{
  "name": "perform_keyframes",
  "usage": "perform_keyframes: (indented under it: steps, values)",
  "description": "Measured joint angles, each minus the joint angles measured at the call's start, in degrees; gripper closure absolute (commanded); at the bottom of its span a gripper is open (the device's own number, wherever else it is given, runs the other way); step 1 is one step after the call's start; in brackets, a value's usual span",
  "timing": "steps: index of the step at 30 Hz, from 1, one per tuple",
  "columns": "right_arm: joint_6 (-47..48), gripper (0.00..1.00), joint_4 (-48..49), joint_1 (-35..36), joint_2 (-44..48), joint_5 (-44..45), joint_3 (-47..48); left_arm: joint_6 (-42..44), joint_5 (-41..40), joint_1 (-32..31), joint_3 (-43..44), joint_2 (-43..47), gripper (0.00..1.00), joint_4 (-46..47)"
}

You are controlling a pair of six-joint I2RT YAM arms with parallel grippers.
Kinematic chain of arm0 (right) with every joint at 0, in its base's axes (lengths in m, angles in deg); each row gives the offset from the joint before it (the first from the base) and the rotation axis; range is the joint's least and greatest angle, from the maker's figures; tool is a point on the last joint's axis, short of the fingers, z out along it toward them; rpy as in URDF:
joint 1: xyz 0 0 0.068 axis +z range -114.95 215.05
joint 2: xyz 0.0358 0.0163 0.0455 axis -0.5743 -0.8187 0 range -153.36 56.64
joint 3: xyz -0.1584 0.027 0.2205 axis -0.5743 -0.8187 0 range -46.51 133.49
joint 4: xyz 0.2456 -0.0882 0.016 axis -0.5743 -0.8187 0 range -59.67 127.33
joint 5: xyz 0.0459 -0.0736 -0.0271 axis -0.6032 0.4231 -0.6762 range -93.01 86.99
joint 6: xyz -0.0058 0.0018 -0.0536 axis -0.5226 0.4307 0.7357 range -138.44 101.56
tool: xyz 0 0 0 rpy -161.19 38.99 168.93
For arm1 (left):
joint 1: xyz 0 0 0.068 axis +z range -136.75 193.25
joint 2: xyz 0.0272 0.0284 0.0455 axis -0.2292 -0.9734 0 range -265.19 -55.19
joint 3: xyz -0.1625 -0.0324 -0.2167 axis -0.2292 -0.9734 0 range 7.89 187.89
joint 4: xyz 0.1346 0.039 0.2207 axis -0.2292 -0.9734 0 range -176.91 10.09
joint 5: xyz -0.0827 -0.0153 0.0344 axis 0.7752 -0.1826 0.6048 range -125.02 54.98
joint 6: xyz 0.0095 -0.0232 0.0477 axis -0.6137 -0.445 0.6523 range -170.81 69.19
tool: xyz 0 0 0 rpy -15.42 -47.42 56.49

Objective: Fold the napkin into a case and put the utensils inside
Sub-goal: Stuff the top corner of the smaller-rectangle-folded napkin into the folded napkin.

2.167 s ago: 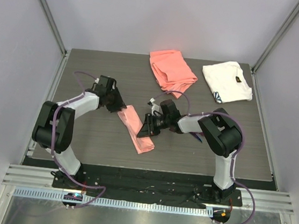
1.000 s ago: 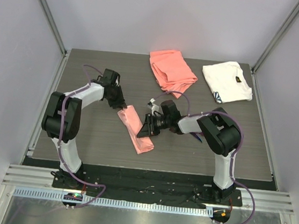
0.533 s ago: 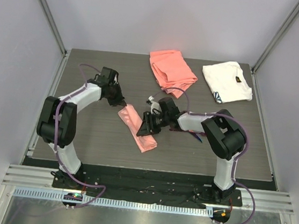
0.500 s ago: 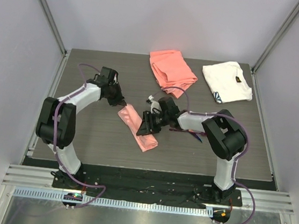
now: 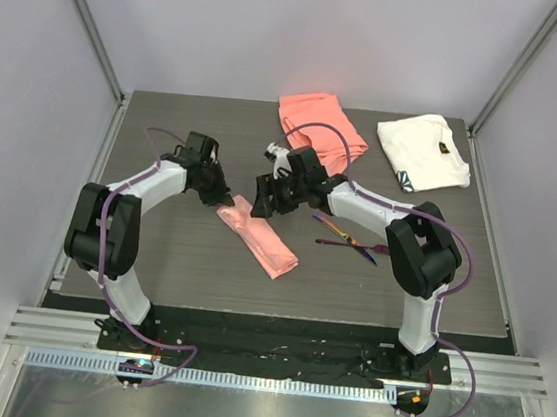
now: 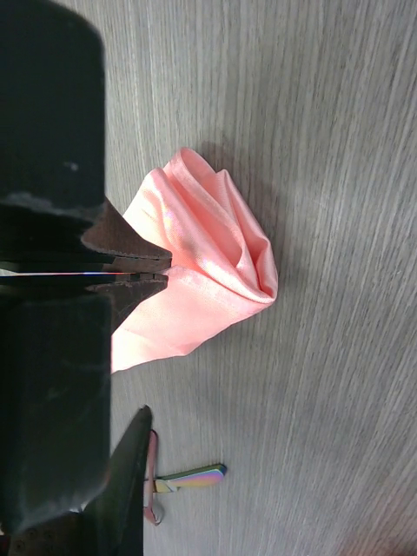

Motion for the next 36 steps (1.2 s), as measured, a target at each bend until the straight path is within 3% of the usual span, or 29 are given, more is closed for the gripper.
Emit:
perform_keyframes:
  steps: [5,9,17,23,28,31,32,36]
  values:
    - [7.6,0.34,2.5,3.3,0.0,7.7,-0.4,0.0,0.0,0.0,0.0,0.0,1.00,0.0]
    - [12.5,0.41,8.9,6.6,-0.3,12.0,-1.6,0.0,0.2,0.0,0.0,0.0,1.00,-0.1]
    - [18.5,0.52,15.7,8.5,-2.7,13.4,-1.5,0.3,0.5,0.0,0.9,0.0,1.00,-1.4]
    - [21.0,0.55,16.4,8.3,-5.2,12.8,-1.0,0.2,2.2,0.2,1.0,0.0,1.00,-1.4]
    - [21.9,0.76,17.8,8.3,-5.2,12.7,-1.1,-0.2,3.3,0.4,1.3,0.0,0.99,-1.4]
    - [21.8,0.88,18.0,8.3,-5.2,12.3,-1.0,-0.2,3.8,0.4,1.5,0.0,0.90,-1.4]
    - [21.8,0.99,17.9,8.3,-5.2,12.2,-0.9,-0.3,4.0,0.5,1.6,0.0,0.86,-1.3]
    - [21.5,0.99,17.8,8.3,-5.6,11.9,-0.4,-0.5,4.7,1.5,1.6,0.2,0.59,-1.3]
